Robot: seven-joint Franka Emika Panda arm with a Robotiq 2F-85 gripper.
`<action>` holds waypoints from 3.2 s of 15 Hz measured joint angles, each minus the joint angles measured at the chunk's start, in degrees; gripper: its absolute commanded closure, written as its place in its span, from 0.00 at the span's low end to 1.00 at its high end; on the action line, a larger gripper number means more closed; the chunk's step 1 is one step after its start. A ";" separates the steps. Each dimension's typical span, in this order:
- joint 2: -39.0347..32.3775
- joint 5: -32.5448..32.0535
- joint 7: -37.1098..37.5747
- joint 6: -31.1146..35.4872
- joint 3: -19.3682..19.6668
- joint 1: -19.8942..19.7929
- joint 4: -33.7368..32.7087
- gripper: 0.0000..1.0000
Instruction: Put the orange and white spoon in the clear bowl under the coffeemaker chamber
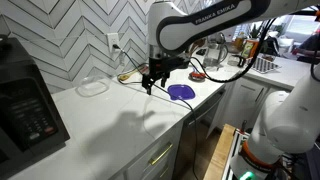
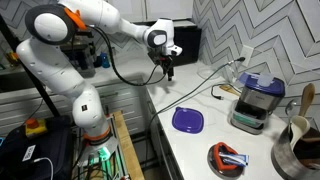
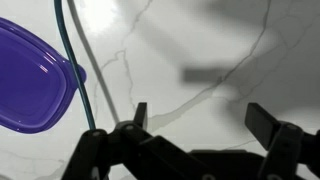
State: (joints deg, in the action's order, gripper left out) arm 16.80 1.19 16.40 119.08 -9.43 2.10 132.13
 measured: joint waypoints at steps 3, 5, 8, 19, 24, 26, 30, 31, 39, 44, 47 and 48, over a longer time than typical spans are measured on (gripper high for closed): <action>-0.01 0.00 0.00 0.00 0.00 0.00 0.00 0.00; -0.01 0.00 0.00 0.00 0.00 0.00 0.00 0.00; 0.31 -1.18 4.47 1.33 0.08 -0.53 -0.47 0.00; -6.36 -8.15 18.77 2.26 8.81 -12.95 -15.65 0.00; -7.70 -8.13 18.85 2.38 9.20 -12.43 -16.99 0.00; -7.50 -8.12 20.36 1.66 9.22 -12.38 -17.14 0.00; -12.79 -11.45 35.19 0.02 8.53 -11.62 -21.57 0.00; -15.31 -11.96 39.14 0.01 8.52 -11.17 -23.72 0.00; -38.07 -13.18 60.18 -6.19 14.53 -8.21 -48.01 0.00; -50.82 -13.18 73.68 -13.96 18.41 -4.91 -63.04 0.00; -56.80 -13.24 79.52 -19.09 19.67 -2.53 -70.28 0.00; -57.67 -13.25 79.97 -19.57 19.91 -2.27 -71.40 0.00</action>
State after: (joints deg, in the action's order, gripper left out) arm -40.87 -12.06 96.37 99.51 10.47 -0.17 60.73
